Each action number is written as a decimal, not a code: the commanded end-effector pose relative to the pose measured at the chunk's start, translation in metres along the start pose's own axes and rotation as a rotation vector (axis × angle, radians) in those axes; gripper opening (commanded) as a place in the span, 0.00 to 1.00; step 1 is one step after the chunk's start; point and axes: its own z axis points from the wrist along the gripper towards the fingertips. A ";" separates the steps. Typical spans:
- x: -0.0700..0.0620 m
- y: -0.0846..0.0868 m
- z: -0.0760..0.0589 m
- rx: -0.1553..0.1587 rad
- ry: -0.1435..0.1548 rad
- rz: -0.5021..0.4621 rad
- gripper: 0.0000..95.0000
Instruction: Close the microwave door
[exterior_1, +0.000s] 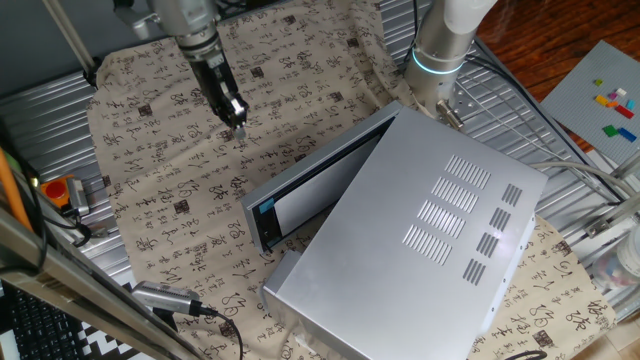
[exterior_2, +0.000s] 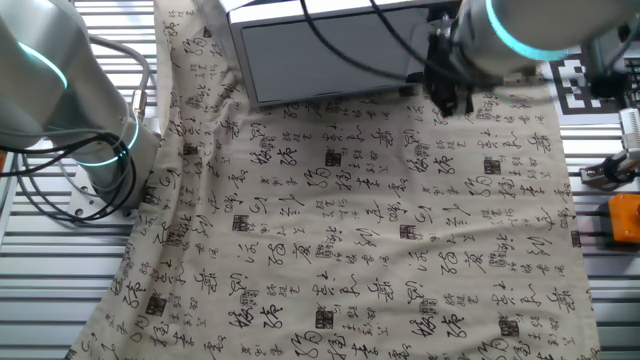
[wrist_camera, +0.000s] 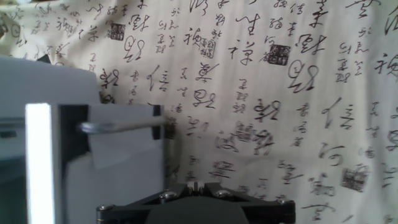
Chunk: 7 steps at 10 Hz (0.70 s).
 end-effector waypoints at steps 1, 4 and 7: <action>-0.007 0.018 0.000 0.000 0.001 0.042 0.00; -0.013 0.054 0.008 0.004 0.002 0.130 0.00; -0.014 0.079 0.015 0.000 0.005 0.187 0.00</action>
